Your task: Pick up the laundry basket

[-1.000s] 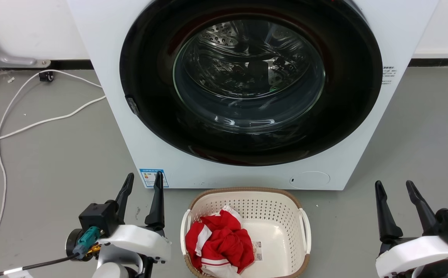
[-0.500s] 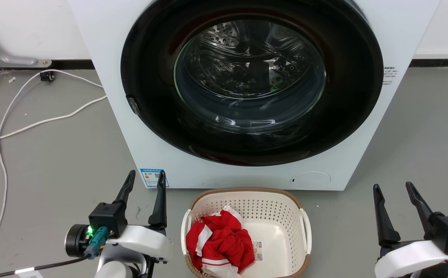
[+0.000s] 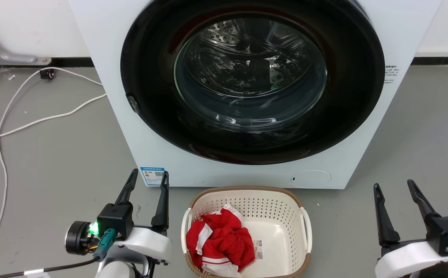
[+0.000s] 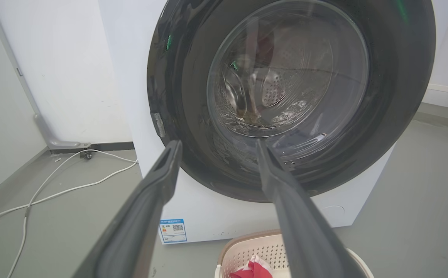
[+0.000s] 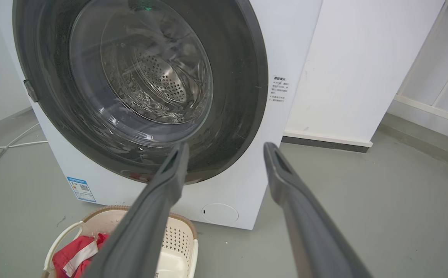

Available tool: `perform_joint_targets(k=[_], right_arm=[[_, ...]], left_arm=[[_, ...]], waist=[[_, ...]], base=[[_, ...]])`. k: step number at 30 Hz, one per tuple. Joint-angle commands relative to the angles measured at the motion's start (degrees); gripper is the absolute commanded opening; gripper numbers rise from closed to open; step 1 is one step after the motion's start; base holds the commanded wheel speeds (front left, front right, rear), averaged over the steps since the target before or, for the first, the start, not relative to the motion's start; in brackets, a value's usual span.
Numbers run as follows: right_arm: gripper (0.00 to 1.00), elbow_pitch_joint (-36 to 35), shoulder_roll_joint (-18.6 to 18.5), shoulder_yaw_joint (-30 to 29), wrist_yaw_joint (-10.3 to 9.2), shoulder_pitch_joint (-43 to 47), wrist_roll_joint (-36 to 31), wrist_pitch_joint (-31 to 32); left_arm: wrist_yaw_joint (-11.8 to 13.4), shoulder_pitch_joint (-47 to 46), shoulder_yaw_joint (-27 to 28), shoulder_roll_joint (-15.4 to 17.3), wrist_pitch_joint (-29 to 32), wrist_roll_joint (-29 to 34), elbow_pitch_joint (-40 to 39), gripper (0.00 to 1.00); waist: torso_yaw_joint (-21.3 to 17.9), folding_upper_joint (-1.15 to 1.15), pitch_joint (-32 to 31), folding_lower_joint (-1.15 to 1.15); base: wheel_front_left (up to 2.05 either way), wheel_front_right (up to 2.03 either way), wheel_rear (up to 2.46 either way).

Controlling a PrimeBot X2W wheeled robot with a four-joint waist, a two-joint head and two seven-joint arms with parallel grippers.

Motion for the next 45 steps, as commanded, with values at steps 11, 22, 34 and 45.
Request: perform_joint_targets(k=[11,22,34,45], right_arm=[[1.00,1.4,0.2,-0.7,-0.02,-0.4,2.0,-1.5],[1.00,2.4,0.2,-1.0,-0.02,-1.4,2.7,-1.9],[1.00,6.9,0.2,-1.9,-0.02,-6.5,3.6,-1.0],[1.00,16.8,0.2,-1.6,-0.02,-17.5,3.1,1.0]], left_arm=[[0.3,-0.1,0.2,0.0,-0.3,-0.3,0.4,1.00],[0.5,-0.6,0.5,0.0,-0.3,-0.6,0.6,1.00],[0.0,-6.2,1.4,0.3,-0.3,-1.4,5.4,1.00],[-1.4,-18.0,2.2,1.6,0.2,-3.4,16.3,1.00]], waist=[[0.1,0.00,0.1,0.00],[0.1,0.00,0.8,0.00],[-0.5,0.00,6.4,0.00],[-1.2,0.00,16.4,0.00]], base=[[0.00,0.00,0.00],[0.00,0.00,0.00],[0.00,0.00,0.00],[0.00,0.00,0.00]])
